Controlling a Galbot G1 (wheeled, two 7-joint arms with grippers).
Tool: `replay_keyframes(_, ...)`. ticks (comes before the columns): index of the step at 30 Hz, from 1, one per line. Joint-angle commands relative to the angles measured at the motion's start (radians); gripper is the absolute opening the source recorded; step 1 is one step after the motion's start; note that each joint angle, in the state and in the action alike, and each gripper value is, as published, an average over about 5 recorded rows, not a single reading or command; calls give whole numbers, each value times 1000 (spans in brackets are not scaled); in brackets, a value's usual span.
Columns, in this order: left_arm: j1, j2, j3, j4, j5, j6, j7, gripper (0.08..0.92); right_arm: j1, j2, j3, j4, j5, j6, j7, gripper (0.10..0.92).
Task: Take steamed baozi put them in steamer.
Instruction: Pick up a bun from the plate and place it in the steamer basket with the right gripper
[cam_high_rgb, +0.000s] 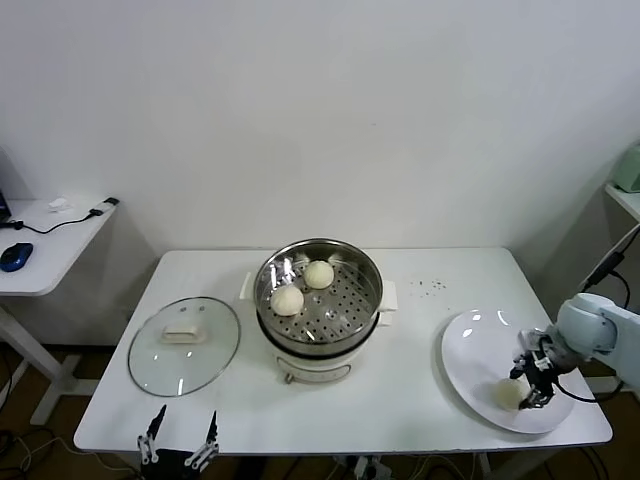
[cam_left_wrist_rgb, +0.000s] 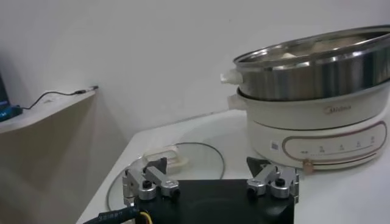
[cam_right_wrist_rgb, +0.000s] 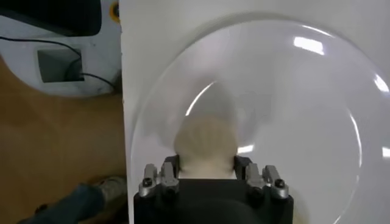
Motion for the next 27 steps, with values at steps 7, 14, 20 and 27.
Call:
replay_keyframes(7,4,4,-1,0,-3,-3,0,823,783,309,-471,-15,-96,570,-81,568)
replay_keyframes(14,2,3,1,5,-3,-2,-3,823,861,550,-347,9,-168,809,-72,568)
replay_keyframes(20,-6,6,5,6,-10,-2,-2,823,797,732,-266,3,-187,852,-47,575)
replay_keyframes(27,-10,34,6,-1,-22,-2,-1,823,611,904,-198,-61,-280,870,-43,575)
